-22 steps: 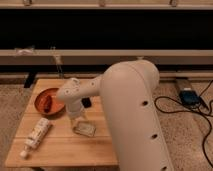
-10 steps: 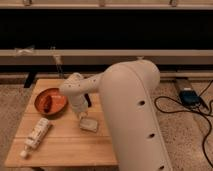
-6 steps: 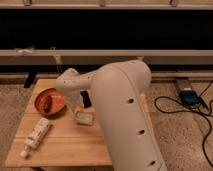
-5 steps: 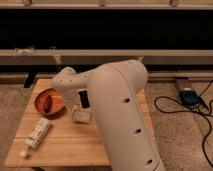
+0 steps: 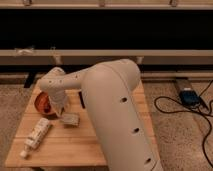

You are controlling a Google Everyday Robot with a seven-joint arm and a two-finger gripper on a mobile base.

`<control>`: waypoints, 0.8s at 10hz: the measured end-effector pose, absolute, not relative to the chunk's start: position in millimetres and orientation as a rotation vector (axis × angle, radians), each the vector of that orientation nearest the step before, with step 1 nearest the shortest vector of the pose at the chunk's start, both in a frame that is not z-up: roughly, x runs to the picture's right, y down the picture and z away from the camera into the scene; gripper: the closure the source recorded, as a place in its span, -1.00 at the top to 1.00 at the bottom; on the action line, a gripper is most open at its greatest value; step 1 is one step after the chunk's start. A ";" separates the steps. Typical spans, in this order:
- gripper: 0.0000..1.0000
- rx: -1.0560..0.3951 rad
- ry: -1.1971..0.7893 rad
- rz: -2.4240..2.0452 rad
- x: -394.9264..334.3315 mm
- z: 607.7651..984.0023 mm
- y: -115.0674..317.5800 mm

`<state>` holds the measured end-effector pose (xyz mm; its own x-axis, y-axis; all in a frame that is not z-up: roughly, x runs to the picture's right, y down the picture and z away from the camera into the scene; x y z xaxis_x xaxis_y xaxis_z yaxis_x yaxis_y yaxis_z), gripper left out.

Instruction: Wipe the white sponge on the table

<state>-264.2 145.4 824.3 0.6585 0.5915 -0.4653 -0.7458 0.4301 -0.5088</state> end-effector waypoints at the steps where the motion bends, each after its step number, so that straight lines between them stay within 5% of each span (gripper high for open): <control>1: -1.00 -0.779 0.214 0.834 -270.1 817.3 151.7; 8: -1.00 -0.920 0.261 0.816 -224.7 797.9 195.0</control>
